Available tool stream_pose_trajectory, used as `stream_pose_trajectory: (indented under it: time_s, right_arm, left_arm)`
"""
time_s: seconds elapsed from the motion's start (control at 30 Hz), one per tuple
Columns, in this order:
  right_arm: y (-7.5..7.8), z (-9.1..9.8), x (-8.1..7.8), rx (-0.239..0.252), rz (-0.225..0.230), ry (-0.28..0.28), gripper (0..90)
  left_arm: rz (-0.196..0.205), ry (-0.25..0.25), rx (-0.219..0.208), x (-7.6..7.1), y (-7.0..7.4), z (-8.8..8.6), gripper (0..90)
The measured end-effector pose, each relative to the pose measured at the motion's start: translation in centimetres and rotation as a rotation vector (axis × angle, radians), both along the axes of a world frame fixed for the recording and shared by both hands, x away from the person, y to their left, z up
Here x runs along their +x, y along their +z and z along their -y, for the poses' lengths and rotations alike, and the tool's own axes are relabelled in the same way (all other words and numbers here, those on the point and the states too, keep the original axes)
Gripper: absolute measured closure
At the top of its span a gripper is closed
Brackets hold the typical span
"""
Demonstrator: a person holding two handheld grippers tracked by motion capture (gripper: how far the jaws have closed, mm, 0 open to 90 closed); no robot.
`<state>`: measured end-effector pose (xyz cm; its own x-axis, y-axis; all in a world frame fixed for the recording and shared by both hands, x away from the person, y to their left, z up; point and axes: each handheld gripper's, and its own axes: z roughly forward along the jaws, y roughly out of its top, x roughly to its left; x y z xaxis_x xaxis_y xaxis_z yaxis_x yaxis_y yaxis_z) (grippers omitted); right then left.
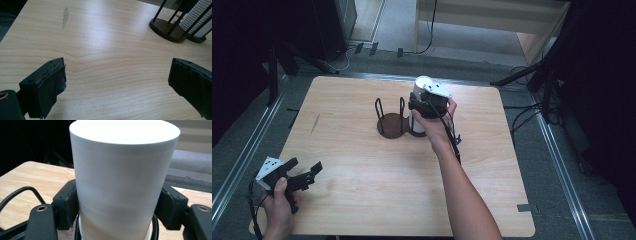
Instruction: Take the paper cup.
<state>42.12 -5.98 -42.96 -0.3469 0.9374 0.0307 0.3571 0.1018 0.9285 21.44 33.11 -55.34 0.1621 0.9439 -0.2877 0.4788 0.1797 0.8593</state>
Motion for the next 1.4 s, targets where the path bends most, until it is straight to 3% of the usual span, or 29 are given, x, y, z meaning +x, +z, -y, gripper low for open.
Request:
stream_pose_trajectory:
  time_s: [0.2,0.43,0.7,1.03,1.4]
  right_arm:
    - [-0.8,0.2,-0.1,0.024,-0.008,-0.004,24.0]
    - [-2.0,0.0,0.1,-0.002,-0.029,-0.003,22.9]
    - [-1.9,-0.1,0.0,-0.019,-0.017,0.001,24.8]
    - [-1.1,0.1,-0.1,-0.01,0.006,0.002,26.7]
    - [1.5,0.3,-0.7,0.028,0.076,0.002,29.2]
  left_arm:
    - [0.0,0.0,-0.001,0.0,0.0,0.0,1.9]
    - [0.0,0.0,-0.002,0.0,0.0,0.0,1.9]
    - [0.0,-0.001,-0.001,0.0,0.0,0.0,1.9]
    - [0.0,0.0,0.001,0.0,0.0,0.0,1.9]
    - [0.001,0.002,0.0,0.0,0.0,0.0,1.9]
